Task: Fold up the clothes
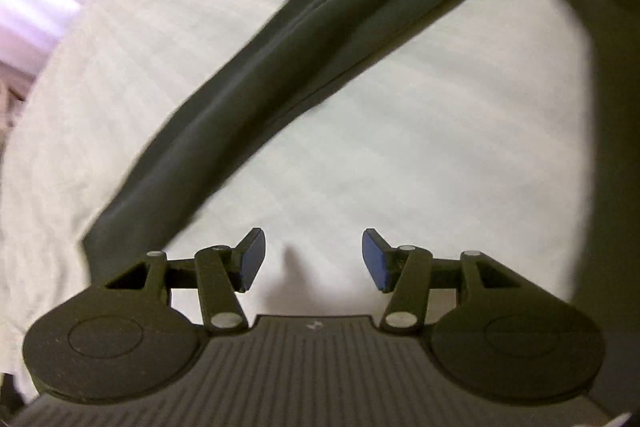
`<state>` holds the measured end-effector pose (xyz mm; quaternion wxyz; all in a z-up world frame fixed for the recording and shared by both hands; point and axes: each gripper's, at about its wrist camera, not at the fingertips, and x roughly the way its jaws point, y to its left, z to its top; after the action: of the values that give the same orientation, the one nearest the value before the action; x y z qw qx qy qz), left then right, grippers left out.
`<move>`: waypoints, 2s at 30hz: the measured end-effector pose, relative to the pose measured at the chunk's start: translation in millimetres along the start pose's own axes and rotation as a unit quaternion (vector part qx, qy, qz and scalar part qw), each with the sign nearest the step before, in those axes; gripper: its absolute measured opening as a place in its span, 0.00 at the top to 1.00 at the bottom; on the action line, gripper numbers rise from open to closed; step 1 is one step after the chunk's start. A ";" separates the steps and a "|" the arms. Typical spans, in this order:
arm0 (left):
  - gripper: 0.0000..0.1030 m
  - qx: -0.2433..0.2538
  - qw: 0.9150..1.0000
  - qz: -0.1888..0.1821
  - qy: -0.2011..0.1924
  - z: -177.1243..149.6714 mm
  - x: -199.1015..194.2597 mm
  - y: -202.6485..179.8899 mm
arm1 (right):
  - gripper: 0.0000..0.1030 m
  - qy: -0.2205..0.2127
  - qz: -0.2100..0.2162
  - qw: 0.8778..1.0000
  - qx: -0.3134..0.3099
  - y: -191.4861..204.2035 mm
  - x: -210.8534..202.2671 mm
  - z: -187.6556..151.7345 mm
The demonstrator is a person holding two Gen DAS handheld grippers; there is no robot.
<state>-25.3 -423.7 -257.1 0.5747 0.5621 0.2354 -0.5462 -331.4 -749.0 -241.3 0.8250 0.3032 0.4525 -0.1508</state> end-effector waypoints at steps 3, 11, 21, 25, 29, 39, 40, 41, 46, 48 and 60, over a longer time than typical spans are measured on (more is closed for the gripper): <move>0.52 0.000 1.000 0.022 0.004 -20.5 14.5 44.3 | 0.37 0.014 0.026 0.999 -0.040 46.6 29.1 5.3; 0.52 -0.127 0.991 0.034 0.021 -83.3 62.4 170.2 | 0.37 0.028 0.048 0.993 -0.106 121.9 91.1 26.5; 0.50 -0.197 0.979 -0.039 -0.032 -109.2 92.4 237.4 | 0.37 0.081 0.070 0.974 -0.202 186.8 166.5 41.8; 0.50 -0.214 0.971 -0.086 -0.056 -114.1 90.9 253.0 | 0.37 0.056 0.068 0.977 -0.193 198.0 189.6 69.6; 0.50 -0.200 0.971 -0.115 -0.058 -112.0 98.3 257.6 | 0.37 0.045 0.060 0.987 -0.145 191.6 208.5 93.9; 0.95 -0.281 0.938 -0.195 -0.062 -122.5 92.4 296.0 | 0.37 0.043 0.058 0.994 -0.079 176.3 198.6 87.2; 1.00 -0.286 0.936 -0.196 -0.057 -123.7 87.8 299.7 | 0.37 0.045 0.053 0.994 -0.085 181.3 195.0 85.2; 1.00 -0.290 0.935 -0.196 -0.056 -124.7 81.6 303.1 | 0.37 0.046 0.047 0.994 -0.092 182.4 190.1 80.4; 1.00 -0.330 0.921 -0.198 -0.058 -126.6 48.4 326.0 | 0.37 0.060 0.017 0.991 -0.120 179.3 168.6 51.0; 1.00 -0.328 0.921 -0.201 -0.056 -126.6 34.6 330.9 | 0.37 0.069 0.011 0.991 -0.118 172.6 162.1 40.7; 1.00 -0.335 0.924 -0.175 0.052 -126.3 66.0 329.7 | 0.37 0.075 -0.015 0.992 -0.097 144.7 144.8 17.7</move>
<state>331.6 -409.0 -219.8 0.6117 0.3142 0.5289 -0.4973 -165.1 -645.0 -302.8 0.8116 0.2257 0.5303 -0.0955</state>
